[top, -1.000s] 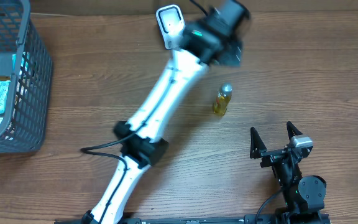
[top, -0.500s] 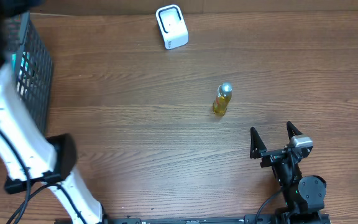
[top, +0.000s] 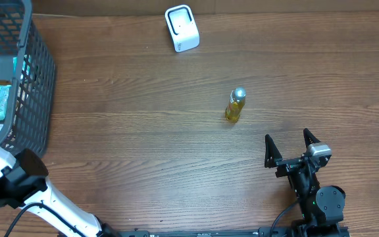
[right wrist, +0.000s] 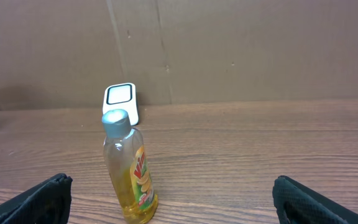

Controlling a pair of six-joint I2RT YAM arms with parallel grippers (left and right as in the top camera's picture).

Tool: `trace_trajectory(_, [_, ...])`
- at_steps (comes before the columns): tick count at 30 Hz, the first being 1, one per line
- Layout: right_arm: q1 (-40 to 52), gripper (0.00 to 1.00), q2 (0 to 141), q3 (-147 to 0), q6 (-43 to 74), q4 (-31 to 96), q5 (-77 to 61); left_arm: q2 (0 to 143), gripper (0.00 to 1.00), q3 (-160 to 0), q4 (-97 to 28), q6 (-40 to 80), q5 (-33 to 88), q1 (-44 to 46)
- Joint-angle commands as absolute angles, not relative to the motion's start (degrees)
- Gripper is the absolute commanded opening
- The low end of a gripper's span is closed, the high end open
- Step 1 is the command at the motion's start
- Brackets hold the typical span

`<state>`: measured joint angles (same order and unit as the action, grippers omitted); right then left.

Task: Scan the item barcode
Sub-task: 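Set the yellow bottle upright on the table and release it, then reach the left gripper into the basket and grasp the green-lidded jar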

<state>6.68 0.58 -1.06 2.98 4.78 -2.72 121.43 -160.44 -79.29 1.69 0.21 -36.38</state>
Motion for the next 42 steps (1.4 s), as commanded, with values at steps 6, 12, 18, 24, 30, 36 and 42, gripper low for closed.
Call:
trace_trajectory(6, [6.31, 1.00, 0.16, -0.45, 2.76, 4.64, -2.66, 121.78, 0.99, -142.02, -71.18, -8.45, 7.33, -36.36])
trace_trajectory(12, [6.31, 1.00, 0.16, -0.45, 2.76, 4.64, -2.66, 121.84, 0.99, -130.08, -63.00, -10.57, 11.55, -36.34])
trace_trajectory(18, [6.31, 1.00, 0.16, -0.45, 2.76, 4.62, -2.66, 121.86, 1.00, -122.93, -57.01, -11.03, 16.25, -36.29])
trace_trajectory(24, [6.31, 1.00, 0.16, -0.45, 2.76, 4.64, -2.66, 122.13, 1.00, -120.14, -54.43, -11.84, 17.50, -36.18])
trace_trajectory(30, [6.31, 1.00, 0.16, -0.45, 2.76, 4.64, -2.66, 124.44, 1.00, -120.14, -53.23, -11.84, 18.31, -35.55])
trace_trajectory(36, [6.31, 1.00, 0.16, -0.45, 2.76, 4.62, -2.66, 127.90, 0.99, -120.14, -51.81, -12.05, 19.57, -34.57])
trace_trajectory(42, [6.31, 1.00, 0.16, -0.45, 2.76, 4.62, -2.66, 131.20, 1.00, -120.14, -51.35, -12.05, 19.99, -34.11])
